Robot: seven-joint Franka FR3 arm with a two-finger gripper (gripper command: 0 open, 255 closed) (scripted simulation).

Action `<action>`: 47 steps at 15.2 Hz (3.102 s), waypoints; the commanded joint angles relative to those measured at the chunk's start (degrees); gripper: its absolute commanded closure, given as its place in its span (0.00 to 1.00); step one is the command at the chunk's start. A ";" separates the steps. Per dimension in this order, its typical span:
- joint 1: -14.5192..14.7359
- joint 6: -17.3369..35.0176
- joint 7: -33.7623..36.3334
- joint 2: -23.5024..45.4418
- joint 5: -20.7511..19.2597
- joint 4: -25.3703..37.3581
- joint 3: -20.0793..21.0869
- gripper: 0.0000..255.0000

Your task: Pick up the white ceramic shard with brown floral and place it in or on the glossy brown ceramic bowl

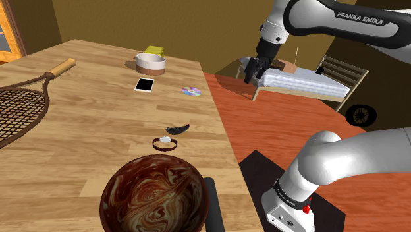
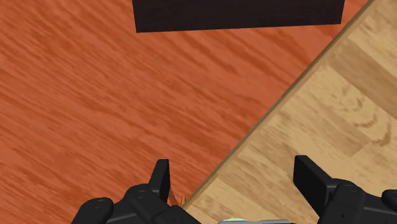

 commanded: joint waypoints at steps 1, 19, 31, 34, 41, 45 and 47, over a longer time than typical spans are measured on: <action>0.00 0.00 0.00 0.00 0.00 0.00 0.00 0.00; 8.69 7.97 11.81 23.39 6.00 7.54 16.66 0.00; 12.60 11.45 18.66 39.28 4.03 15.57 24.14 0.00; 12.56 13.74 18.80 39.65 3.84 13.61 24.13 0.00; 12.53 15.72 18.95 40.06 3.62 12.01 24.13 0.00; 12.53 15.71 18.95 40.06 3.62 12.01 24.13 1.00; 12.53 15.71 18.95 40.06 3.62 12.02 24.13 1.00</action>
